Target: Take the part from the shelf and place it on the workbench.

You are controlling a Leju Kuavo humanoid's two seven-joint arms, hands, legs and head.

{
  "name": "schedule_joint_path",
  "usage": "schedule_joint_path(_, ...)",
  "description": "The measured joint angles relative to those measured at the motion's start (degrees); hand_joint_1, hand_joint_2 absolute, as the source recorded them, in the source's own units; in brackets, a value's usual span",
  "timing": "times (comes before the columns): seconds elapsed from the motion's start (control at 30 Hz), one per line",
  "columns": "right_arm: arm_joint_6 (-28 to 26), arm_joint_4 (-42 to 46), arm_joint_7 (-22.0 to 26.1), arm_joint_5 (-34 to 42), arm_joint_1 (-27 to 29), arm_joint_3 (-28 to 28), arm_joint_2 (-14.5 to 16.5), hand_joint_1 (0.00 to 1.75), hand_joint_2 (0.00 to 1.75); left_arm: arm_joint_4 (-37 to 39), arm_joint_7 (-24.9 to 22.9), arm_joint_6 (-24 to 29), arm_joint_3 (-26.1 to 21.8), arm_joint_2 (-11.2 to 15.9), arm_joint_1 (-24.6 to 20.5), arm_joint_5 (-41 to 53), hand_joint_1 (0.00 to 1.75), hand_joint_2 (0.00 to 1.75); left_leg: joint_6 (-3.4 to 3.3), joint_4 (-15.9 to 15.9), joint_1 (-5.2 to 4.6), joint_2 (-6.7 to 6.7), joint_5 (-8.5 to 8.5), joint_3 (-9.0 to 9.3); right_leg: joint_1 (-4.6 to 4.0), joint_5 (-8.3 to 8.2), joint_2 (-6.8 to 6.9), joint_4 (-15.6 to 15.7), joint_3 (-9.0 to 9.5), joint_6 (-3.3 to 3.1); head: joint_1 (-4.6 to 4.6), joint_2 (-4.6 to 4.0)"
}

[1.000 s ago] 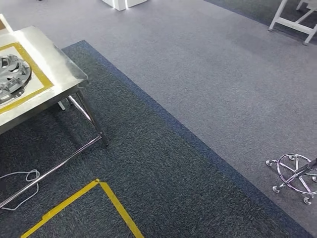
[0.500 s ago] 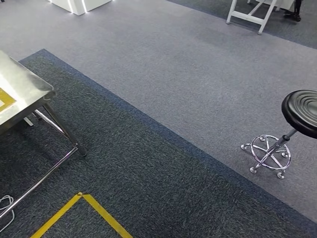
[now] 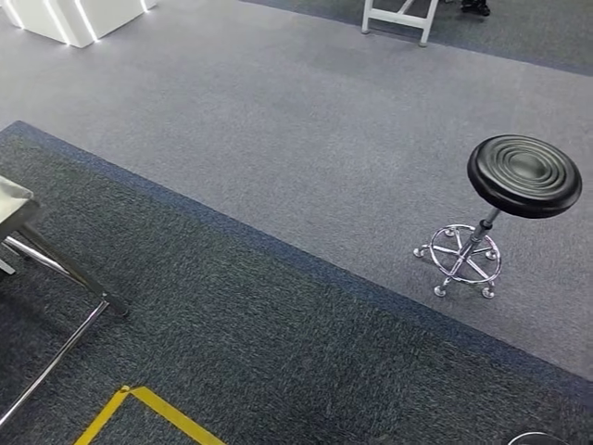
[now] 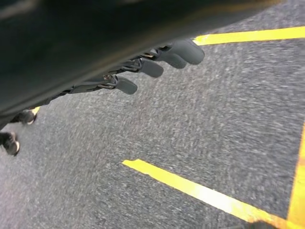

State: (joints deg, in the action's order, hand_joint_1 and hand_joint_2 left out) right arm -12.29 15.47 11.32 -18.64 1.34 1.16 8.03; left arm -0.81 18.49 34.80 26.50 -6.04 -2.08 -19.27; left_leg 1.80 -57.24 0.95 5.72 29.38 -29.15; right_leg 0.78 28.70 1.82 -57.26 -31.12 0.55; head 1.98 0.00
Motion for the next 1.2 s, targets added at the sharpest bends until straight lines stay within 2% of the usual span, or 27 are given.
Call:
schedule_joint_path(0.07,-0.02,-0.25,0.10,0.05,-0.11,-0.02,0.03,0.00,0.00,0.01,0.00,0.00,0.35,-0.02,0.05,-0.03,0.00,0.00,0.35,-4.69,0.19,-2.62,3.22,-1.97,0.10,-0.39,-1.18,0.14,0.25,-0.71,-0.18,0.00)
schedule_joint_path(0.1,-0.04,-0.35,0.14,0.12,-0.20,-0.02,0.06,0.00,0.00,0.01,-0.03,0.01,0.46,-0.01,0.16,-0.05,0.00,0.00,0.34,-8.58,0.17,-3.91,5.29,-3.79,0.02,-0.49,-1.85,0.12,0.14,-0.95,-0.25,0.00)
schedule_joint_path(0.13,-0.07,-0.46,0.15,0.21,-0.26,-0.03,0.09,0.00,0.00,0.02,-0.08,0.01,0.57,-0.01,0.28,-0.08,0.00,0.00,0.28,-12.47,0.13,-4.60,6.84,-5.70,-0.09,-0.55,-2.62,0.11,0.09,-1.13,-0.28,0.00)
schedule_joint_path(0.17,-0.12,-0.57,0.15,0.31,-0.24,-0.04,0.11,0.00,0.00,0.02,-0.12,0.02,0.69,-0.01,0.41,-0.11,0.00,0.00,0.17,-15.14,0.08,-4.93,7.38,-7.13,-0.23,-0.55,-3.46,0.10,0.11,-1.22,-0.26,0.00)
schedule_joint_path(0.2,-0.20,-0.69,0.15,0.40,-0.15,-0.07,0.13,0.00,0.00,0.02,-0.16,0.02,0.83,-0.01,0.51,-0.15,0.00,0.00,-0.05,-15.82,0.03,-5.10,6.68,-7.73,-0.37,-0.53,-4.32,0.09,0.17,-1.27,-0.26,0.00)
schedule_joint_path(0.23,-0.27,-0.79,0.15,0.47,-0.04,-0.09,0.13,0.00,0.00,0.02,-0.17,0.02,1.00,0.01,0.55,-0.18,0.00,0.00,-0.39,-14.31,-0.05,-5.32,4.89,-7.36,-0.48,-0.52,-5.19,0.09,0.26,-1.29,-0.25,0.00)
schedule_joint_path(0.27,-0.33,-0.86,0.15,0.52,0.04,-0.11,0.15,0.00,0.00,0.02,-0.17,0.03,1.19,0.03,0.58,-0.21,0.00,0.00,-0.85,-11.13,-0.18,-5.91,2.55,-6.22,-0.56,-0.52,-6.02,0.09,0.33,-1.28,-0.25,0.00)
schedule_joint_path(0.33,-0.41,-0.92,0.15,0.57,0.07,-0.14,0.30,0.00,0.00,0.09,-0.19,0.07,1.52,0.19,0.59,-0.28,0.00,0.00,-1.90,-3.80,-0.49,-8.73,-1.06,-3.51,-0.68,-0.48,-7.57,-0.06,0.26,-1.10,-0.23,0.00)
schedule_joint_path(0.4,-0.49,-0.96,0.20,0.60,0.11,-0.16,0.49,0.00,0.00,0.18,-0.31,0.11,1.73,0.26,0.53,-0.37,0.00,0.00,-2.44,-0.42,-0.77,-10.31,-1.82,-2.25,-0.64,-0.46,-8.87,-0.18,-0.24,-0.59,-0.23,0.00)
schedule_joint_path(0.47,-0.58,-1.02,0.23,0.60,0.37,-0.16,0.54,0.00,0.00,0.20,-0.46,0.15,1.92,0.20,0.36,-0.49,0.00,0.00,-2.72,0.26,-0.78,-9.25,-1.92,-1.93,-0.51,-0.48,-9.48,-0.09,-0.77,0.08,-0.23,0.00)
schedule_joint_path(0.53,-0.71,-1.07,0.22,0.60,0.54,-0.17,0.52,0.00,0.00,0.20,-0.50,0.17,2.04,0.10,0.30,-0.57,0.00,0.00,-3.16,1.09,-0.57,-7.99,-2.32,-1.58,-0.55,0.85,-6.82,-1.70,-1.70,0.64,0.03,0.00)
schedule_joint_path(0.6,-0.79,-1.09,0.22,0.58,0.31,-0.18,0.52,0.00,0.00,0.20,-0.50,0.17,2.10,-0.04,0.48,-0.60,0.00,0.00,-3.42,1.42,-0.50,-6.32,-2.40,-1.42,-0.50,4.48,-3.36,-7.66,-4.64,1.17,0.37,0.00)
schedule_joint_path(0.63,-0.82,-1.09,0.22,0.58,0.17,-0.18,0.52,0.00,0.00,0.20,-0.51,0.17,2.12,-0.10,0.60,-0.64,0.00,0.00,-3.50,1.40,-0.50,-5.39,-2.32,-1.43,-0.38,6.34,-2.72,-11.49,-6.60,1.47,0.49,0.00)
schedule_joint_path(0.67,-0.85,-1.09,0.20,0.58,0.15,-0.18,0.52,0.00,0.00,0.20,-0.51,0.18,2.15,-0.13,0.65,-0.70,0.00,0.00,-3.48,1.38,-0.51,-4.49,-2.23,-1.41,-0.22,7.32,-2.46,-14.36,-8.03,1.76,0.46,0.00)
schedule_joint_path(0.7,-0.90,-1.10,0.17,0.57,0.25,-0.18,0.52,0.00,0.00,0.20,-0.52,0.18,2.19,-0.15,0.67,-0.79,0.00,0.00,-3.41,1.36,-0.49,-3.67,-2.12,-1.36,-0.05,7.26,-2.28,-15.51,-8.60,2.02,0.45,0.00)
schedule_joint_path(0.73,-0.95,-1.10,0.15,0.56,0.40,-0.18,0.52,0.00,0.00,0.20,-0.52,0.18,2.25,-0.18,0.64,-0.91,0.00,0.00,-3.28,1.34,-0.45,-2.95,-1.98,-1.25,0.13,6.06,-1.98,-14.29,-7.92,2.24,0.46,0.00)
schedule_joint_path(0.77,-1.02,-1.11,0.13,0.55,0.54,-0.19,0.51,0.00,0.00,0.20,-0.52,0.17,2.33,-0.23,0.60,-1.01,0.00,0.00,-3.06,1.31,-0.39,-2.28,-1.81,-1.05,0.29,4.13,-1.28,-10.95,-6.09,2.42,0.46,0.00)
schedule_joint_path(0.8,-1.10,-1.11,0.13,0.53,0.59,-0.19,0.51,0.00,0.00,0.20,-0.52,0.17,2.42,-0.26,0.57,-1.09,0.00,0.00,-2.77,1.26,-0.39,-1.68,-1.61,-0.80,0.38,2.35,0.10,-6.81,-3.86,2.53,0.50,0.00)
schedule_joint_path(0.87,-1.18,-1.10,0.15,0.49,0.42,-0.20,0.51,0.00,0.00,0.20,-0.52,0.16,2.56,-0.28,0.57,-1.14,0.00,0.00,-1.98,0.99,-0.60,-0.63,-1.07,-0.37,0.37,0.26,2.08,-0.95,-0.50,2.09,0.47,0.00)
schedule_joint_path(0.9,-1.19,-1.10,0.16,0.46,0.33,-0.20,0.52,0.00,0.00,0.20,-0.52,0.17,2.62,-0.27,0.52,-1.14,0.00,0.00,-1.62,0.89,-0.71,-0.17,-0.89,-0.17,0.27,0.16,2.34,-0.17,-0.18,1.66,0.41,0.00)
schedule_joint_path(0.97,-1.20,-1.10,0.16,0.44,0.40,-0.21,0.51,0.00,0.00,0.20,-0.52,0.17,2.80,-0.26,0.30,-1.14,0.00,0.00,-0.92,0.87,-0.62,0.80,-0.66,0.26,0.07,0.13,1.10,-0.27,-0.37,0.71,0.28,0.00)
schedule_joint_path(1.0,-1.22,-1.11,0.16,0.44,0.54,-0.22,0.51,0.00,0.00,0.20,-0.52,0.17,2.90,-0.26,0.18,-1.14,0.00,0.00,-0.54,0.61,-0.43,0.57,-0.23,0.39,0.07,0.06,0.53,-0.24,-0.37,0.31,0.27,0.00)
schedule_joint_path(1.03,-1.26,-1.11,0.14,0.45,0.63,-0.24,0.50,0.00,0.00,0.20,-0.52,0.17,2.97,-0.27,0.12,-1.14,0.00,0.00,-0.22,-0.44,-0.27,-0.35,0.77,0.13,0.12,-0.07,-0.07,-0.18,-0.20,-0.07,0.20,0.00)
schedule_joint_path(1.07,-1.30,-1.11,0.13,0.44,0.66,-0.26,0.50,0.00,0.00,0.20,-0.52,0.17,3.02,-0.28,0.12,-1.15,0.00,0.00,0.02,-2.70,-0.14,-1.70,2.42,-0.74,0.19,-0.22,-0.71,-0.11,-0.03,-0.41,0.10,0.00)
schedule_joint_path(1.13,-1.36,-1.11,0.11,0.39,0.64,-0.28,0.51,0.00,0.00,0.20,-0.52,0.17,3.05,-0.29,0.30,-1.21,0.00,0.00,0.08,-10.27,-0.05,-4.32,6.50,-4.15,0.14,-0.39,-2.11,-0.13,-0.17,-0.83,-0.12,0.00)
schedule_joint_path(1.17,-1.39,-1.11,0.07,0.36,0.68,-0.29,0.52,0.00,0.00,0.20,-0.52,0.18,3.06,-0.29,0.44,-1.26,0.00,0.00,0.00,-13.77,-0.07,-4.80,7.79,-5.88,0.04,-0.40,-2.90,-0.14,-0.20,-0.93,-0.15,0.00)
schedule_joint_path(1.2,-1.42,-1.11,0.00,0.33,0.81,-0.30,0.51,0.00,0.00,0.20,-0.52,0.19,3.08,-0.29,0.60,-1.36,0.00,0.00,-0.17,-15.61,-0.10,-4.99,7.86,-6.90,-0.08,-0.41,-3.75,-0.15,-0.19,-0.99,-0.18,0.00)
